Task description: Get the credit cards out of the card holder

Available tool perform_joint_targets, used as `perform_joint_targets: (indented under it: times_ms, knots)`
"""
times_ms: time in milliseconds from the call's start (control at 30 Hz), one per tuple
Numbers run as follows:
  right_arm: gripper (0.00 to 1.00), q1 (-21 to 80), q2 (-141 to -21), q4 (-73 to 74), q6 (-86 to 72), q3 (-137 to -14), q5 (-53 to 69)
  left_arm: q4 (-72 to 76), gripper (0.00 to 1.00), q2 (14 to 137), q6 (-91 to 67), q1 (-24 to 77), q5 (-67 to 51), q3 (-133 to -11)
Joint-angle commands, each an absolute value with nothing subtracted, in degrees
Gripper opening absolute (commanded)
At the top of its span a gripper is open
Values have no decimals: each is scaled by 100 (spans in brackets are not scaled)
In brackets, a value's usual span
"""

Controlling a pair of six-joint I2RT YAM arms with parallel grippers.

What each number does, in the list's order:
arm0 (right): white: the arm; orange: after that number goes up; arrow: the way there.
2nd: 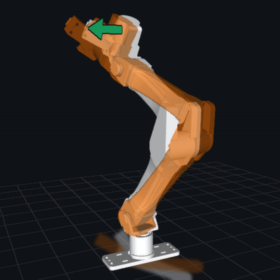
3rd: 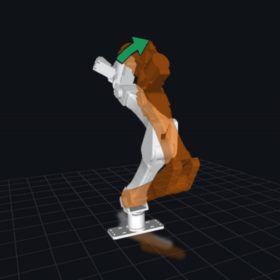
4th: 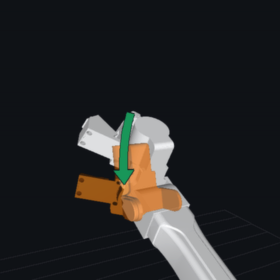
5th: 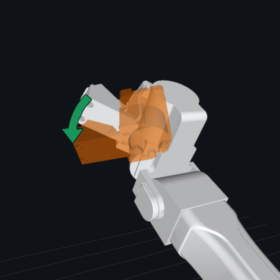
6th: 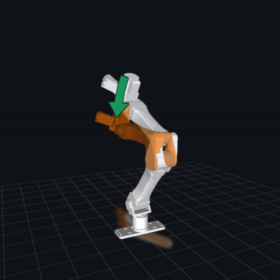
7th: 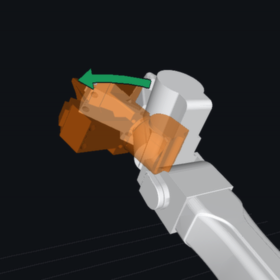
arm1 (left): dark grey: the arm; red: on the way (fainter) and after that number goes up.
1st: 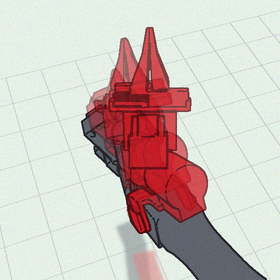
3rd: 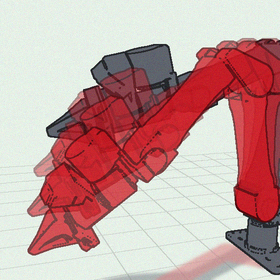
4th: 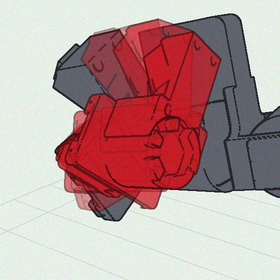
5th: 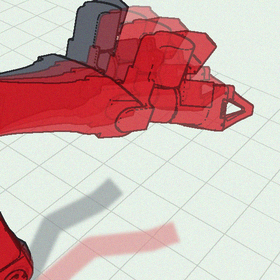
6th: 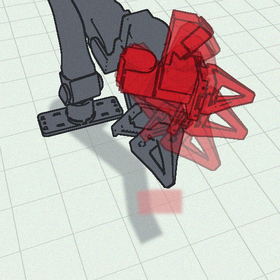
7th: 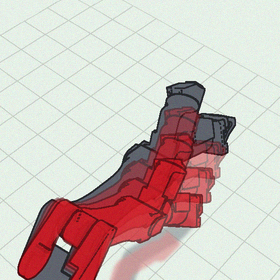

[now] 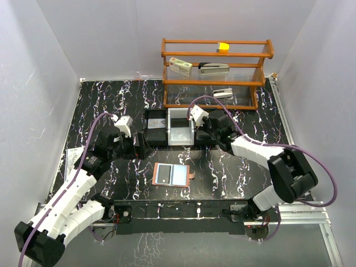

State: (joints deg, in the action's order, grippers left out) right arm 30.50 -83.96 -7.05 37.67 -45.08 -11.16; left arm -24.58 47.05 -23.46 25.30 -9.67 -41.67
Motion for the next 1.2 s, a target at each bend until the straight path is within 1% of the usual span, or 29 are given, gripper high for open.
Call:
perform_joint_targets:
  times_ms: [0, 300, 767, 900, 1167]
  knots:
    - [0, 2921, -8710, -1484, 4312, -5009, -622, -2547, 99, 4615, -2303, 2514, -1093, -4224]
    - [0, 2786, -9559, -1837, 4450, -5384, -698, -2469, 99, 4647, -2417, 2514, -1251, -4180]
    - [0, 2621, -10374, -2236, 4832, -5502, -563, -2401, 99, 4652, -2488, 2514, -1329, -4095]
    - [0, 2594, -10512, -2127, 4869, -5576, -478, -2366, 99, 4708, -2496, 2514, -1350, -4110]
    - [8, 2544, -10478, -1817, 4895, -5642, -238, -2305, 99, 4736, -2522, 2514, -1397, -4067]
